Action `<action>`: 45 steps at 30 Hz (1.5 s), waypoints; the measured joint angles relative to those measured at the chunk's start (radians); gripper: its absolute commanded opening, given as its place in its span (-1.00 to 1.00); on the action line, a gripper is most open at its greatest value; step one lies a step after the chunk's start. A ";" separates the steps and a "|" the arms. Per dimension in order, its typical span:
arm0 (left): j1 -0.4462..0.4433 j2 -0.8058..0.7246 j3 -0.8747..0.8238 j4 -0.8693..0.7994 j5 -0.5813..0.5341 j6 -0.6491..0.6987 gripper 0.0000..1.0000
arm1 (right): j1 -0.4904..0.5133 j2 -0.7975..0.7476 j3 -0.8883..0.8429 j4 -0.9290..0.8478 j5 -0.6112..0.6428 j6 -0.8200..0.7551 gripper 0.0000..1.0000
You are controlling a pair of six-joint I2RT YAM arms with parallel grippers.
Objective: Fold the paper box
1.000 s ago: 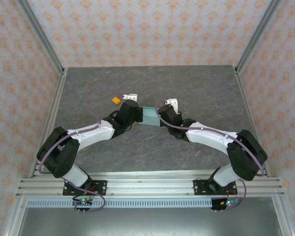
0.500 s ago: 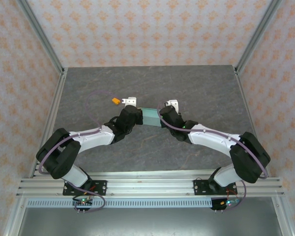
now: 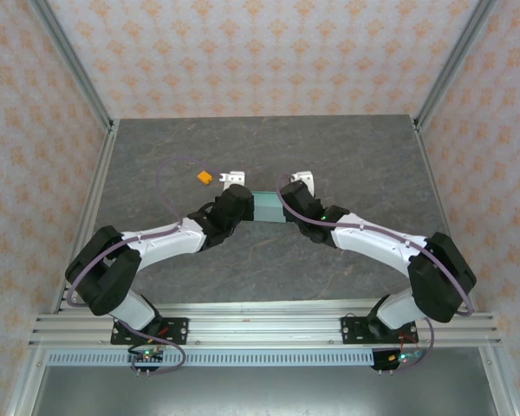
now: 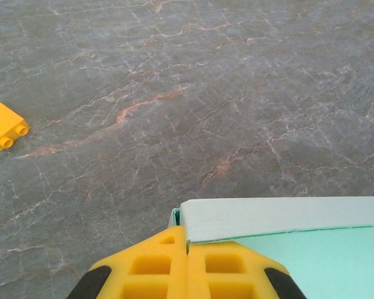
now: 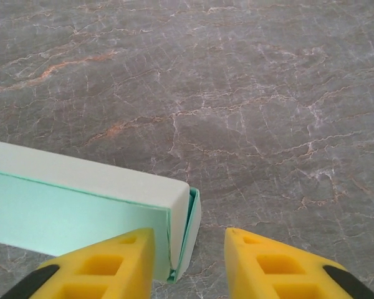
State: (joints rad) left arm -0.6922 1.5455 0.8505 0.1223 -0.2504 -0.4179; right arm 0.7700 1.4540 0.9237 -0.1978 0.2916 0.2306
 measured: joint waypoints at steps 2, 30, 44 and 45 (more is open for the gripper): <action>-0.002 0.002 0.015 -0.027 -0.002 0.000 -1.00 | 0.000 0.000 0.005 -0.014 -0.004 -0.007 -0.17; -0.026 0.019 0.064 -0.108 -0.047 0.002 -1.00 | -0.260 -0.072 0.125 -0.082 -0.446 0.040 0.11; -0.042 0.022 0.067 -0.113 -0.072 0.004 -1.00 | -0.307 0.031 0.043 0.022 -0.613 0.166 0.00; -0.042 0.022 0.067 -0.114 -0.073 0.004 -1.00 | -0.307 0.030 0.033 0.035 -0.618 0.176 -0.01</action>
State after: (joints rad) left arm -0.7345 1.5677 0.9176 0.0078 -0.3233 -0.4137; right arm 0.4629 1.4841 0.9569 -0.1627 -0.3267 0.4065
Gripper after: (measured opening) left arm 0.043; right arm 0.507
